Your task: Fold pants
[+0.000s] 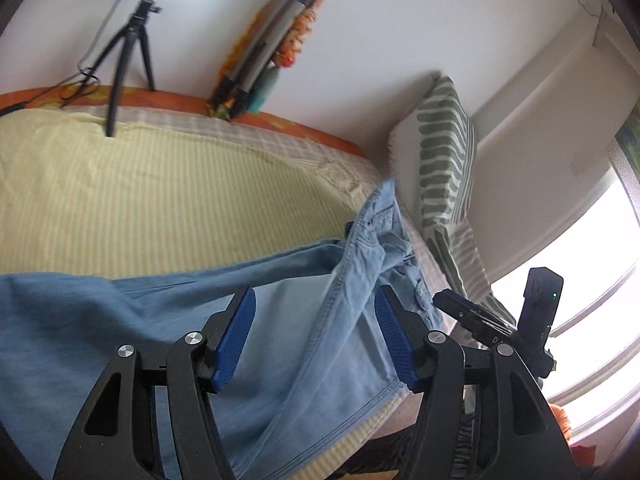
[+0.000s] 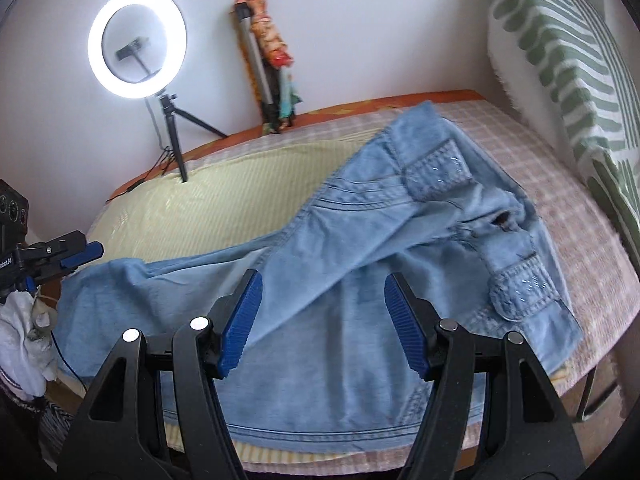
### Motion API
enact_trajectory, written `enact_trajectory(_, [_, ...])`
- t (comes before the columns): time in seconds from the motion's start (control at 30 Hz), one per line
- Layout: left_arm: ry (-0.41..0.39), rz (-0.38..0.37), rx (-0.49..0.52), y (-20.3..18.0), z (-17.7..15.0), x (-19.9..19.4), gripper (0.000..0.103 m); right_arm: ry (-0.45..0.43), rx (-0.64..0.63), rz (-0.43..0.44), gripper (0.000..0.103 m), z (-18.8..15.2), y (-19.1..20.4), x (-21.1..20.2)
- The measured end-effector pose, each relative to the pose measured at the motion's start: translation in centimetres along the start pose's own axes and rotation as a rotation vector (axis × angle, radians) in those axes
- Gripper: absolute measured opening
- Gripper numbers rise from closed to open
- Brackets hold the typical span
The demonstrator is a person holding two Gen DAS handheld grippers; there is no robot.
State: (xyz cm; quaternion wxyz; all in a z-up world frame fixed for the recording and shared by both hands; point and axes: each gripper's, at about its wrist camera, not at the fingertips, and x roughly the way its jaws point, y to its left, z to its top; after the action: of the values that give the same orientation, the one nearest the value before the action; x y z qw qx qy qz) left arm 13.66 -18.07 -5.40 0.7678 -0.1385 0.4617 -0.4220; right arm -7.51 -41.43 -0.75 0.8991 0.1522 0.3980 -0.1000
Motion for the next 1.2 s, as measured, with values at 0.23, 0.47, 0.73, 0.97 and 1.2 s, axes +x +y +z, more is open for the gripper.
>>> enact_trajectory(0.23, [0.131,-0.057,0.023,-3.4,1.6,8.8,0.062,-0.013,0.146,-0.071,0.066,-1.6,-7.0,-0.7])
enact_trajectory(0.47, [0.197,-0.006,0.087,-6.3,3.3,16.3,0.062,-0.028,0.248,-0.096,0.066,-3.3,-11.5,-1.0])
enact_trajectory(0.73, [0.198,0.12,0.054,-4.9,3.8,20.1,0.062,-0.06,0.328,-0.09,0.066,-3.5,-14.6,-1.7])
enact_trajectory(0.97, [0.142,0.141,0.065,-3.5,5.6,18.4,0.067,-0.049,0.327,-0.079,0.066,-3.9,-14.8,-1.6])
enact_trajectory(1.2, [0.246,0.015,-0.101,-1.4,5.2,21.4,0.069,-0.062,0.336,-0.058,0.067,-3.5,-14.7,-1.6])
